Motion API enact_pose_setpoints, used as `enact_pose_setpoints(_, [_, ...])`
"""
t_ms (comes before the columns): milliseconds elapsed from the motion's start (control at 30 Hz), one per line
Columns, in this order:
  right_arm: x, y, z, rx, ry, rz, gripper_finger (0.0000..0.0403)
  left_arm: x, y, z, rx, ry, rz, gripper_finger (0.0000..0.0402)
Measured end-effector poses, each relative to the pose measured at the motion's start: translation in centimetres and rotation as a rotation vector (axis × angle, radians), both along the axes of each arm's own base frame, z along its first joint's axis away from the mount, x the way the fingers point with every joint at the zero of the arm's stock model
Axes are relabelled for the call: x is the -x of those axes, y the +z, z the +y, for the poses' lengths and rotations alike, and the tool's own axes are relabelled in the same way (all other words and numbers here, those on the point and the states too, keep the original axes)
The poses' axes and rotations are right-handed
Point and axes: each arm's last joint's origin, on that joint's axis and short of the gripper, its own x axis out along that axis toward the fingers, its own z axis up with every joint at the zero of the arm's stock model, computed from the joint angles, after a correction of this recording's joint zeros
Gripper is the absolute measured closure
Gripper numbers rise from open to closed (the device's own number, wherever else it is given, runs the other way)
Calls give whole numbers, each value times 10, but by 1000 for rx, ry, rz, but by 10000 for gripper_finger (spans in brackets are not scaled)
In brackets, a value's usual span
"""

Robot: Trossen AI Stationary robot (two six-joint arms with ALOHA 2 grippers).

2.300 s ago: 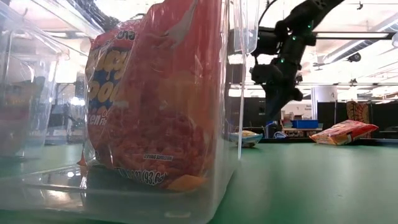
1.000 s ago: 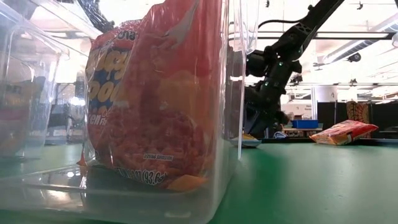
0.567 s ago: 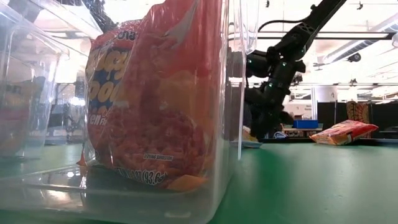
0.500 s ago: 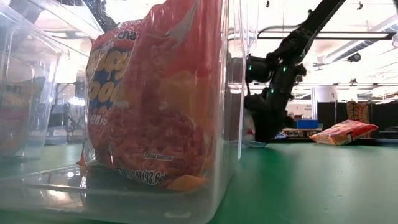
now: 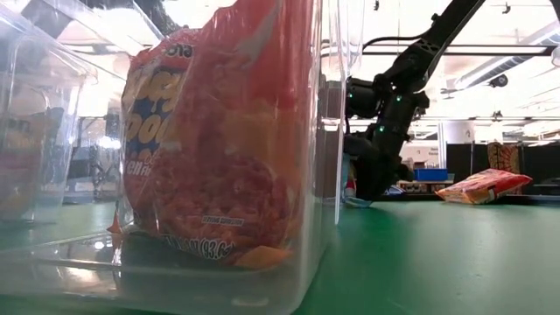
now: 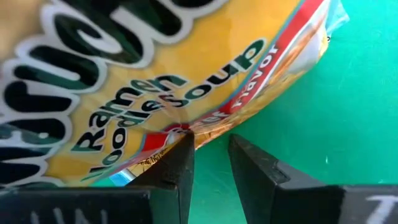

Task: Sort Maruchan noodles
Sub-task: Put the blue noodle pack into the left transparent bin

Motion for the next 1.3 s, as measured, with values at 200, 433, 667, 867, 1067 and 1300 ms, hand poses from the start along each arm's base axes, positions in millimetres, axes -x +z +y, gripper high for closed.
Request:
enact_pose_setpoints(200, [0,0,0,2,1,-3,308,-9,10,0,-62,45,53,223])
enact_pose_setpoints(433, [-2,1,-1,13,1,-27,313,-23,7,-6,-71,20,83,223])
enact_pose_setpoints(667, [-2,1,-1,17,4,-30,323,-25,12,-5,-103,28,100,223])
enact_pose_setpoints(867, [-3,1,-1,19,4,-34,320,-29,2,-5,-104,41,119,223])
enact_pose_setpoints(1067, [-3,1,-2,21,4,-39,323,-30,-1,-7,-127,51,133,223])
enact_pose_setpoints(1300, [-4,1,-2,33,21,-44,327,-29,-3,-7,-137,51,153,223])
